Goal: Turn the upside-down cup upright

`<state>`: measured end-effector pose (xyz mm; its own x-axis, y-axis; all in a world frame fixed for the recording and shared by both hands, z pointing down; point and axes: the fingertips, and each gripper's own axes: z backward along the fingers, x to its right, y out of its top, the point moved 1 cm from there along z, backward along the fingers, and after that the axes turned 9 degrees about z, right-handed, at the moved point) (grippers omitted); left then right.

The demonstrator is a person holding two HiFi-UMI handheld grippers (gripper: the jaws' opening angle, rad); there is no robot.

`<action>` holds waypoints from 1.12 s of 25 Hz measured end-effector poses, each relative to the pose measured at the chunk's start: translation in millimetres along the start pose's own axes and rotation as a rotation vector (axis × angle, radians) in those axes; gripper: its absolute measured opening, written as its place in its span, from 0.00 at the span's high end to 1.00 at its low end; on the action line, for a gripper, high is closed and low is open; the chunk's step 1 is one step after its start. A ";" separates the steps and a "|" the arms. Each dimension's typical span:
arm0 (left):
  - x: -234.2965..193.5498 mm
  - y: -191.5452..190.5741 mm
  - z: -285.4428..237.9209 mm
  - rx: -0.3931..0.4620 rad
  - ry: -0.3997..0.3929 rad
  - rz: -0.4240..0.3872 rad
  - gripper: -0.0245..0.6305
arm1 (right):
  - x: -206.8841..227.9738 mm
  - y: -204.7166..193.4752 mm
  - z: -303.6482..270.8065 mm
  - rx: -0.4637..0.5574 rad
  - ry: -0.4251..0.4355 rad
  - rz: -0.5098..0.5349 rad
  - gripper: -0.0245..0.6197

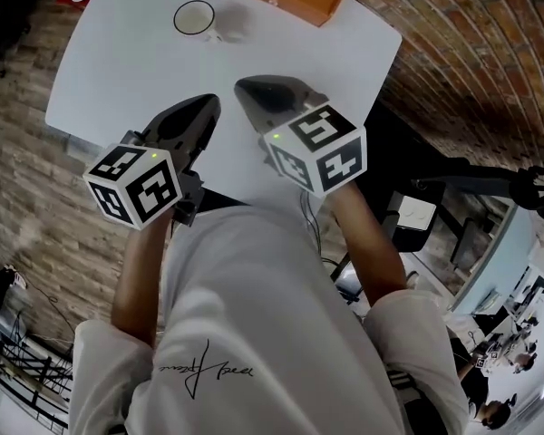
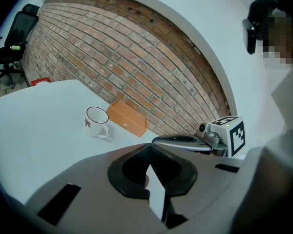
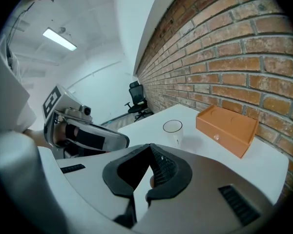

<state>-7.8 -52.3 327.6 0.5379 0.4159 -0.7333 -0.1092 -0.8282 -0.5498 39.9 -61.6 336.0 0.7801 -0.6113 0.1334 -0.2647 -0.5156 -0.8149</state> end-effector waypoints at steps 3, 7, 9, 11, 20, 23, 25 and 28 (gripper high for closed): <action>10.5 -9.5 9.8 0.008 -0.003 -0.003 0.95 | -11.1 -1.5 15.4 0.014 -0.008 0.000 0.93; 22.1 -18.7 24.5 0.032 -0.013 0.011 0.95 | -24.7 -2.5 32.7 0.040 -0.018 -0.006 0.93; 26.1 -22.5 31.2 0.047 -0.015 0.017 0.95 | -30.5 -3.7 40.1 0.051 -0.023 -0.007 0.93; 30.4 -27.2 37.4 0.059 -0.013 0.017 0.95 | -36.6 -5.9 48.0 0.059 -0.028 -0.010 0.93; 50.1 -42.3 58.7 0.120 -0.038 0.023 0.95 | -62.6 -15.6 73.7 0.075 -0.047 0.011 0.93; 54.6 -47.2 63.1 0.131 -0.044 0.017 0.95 | -69.6 -18.5 81.3 0.083 -0.053 0.012 0.93; 56.1 -48.9 67.4 0.142 -0.042 0.014 0.95 | -73.6 -20.2 84.9 0.086 -0.056 0.012 0.93; 59.6 -52.6 74.0 0.154 -0.037 0.012 0.95 | -80.5 -24.2 90.9 0.086 -0.058 0.006 0.93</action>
<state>-31.8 43.9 283.2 0.5049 0.4221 -0.7529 -0.2442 -0.7668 -0.5936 35.1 54.7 293.8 0.8109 -0.5770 0.0971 -0.2217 -0.4565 -0.8616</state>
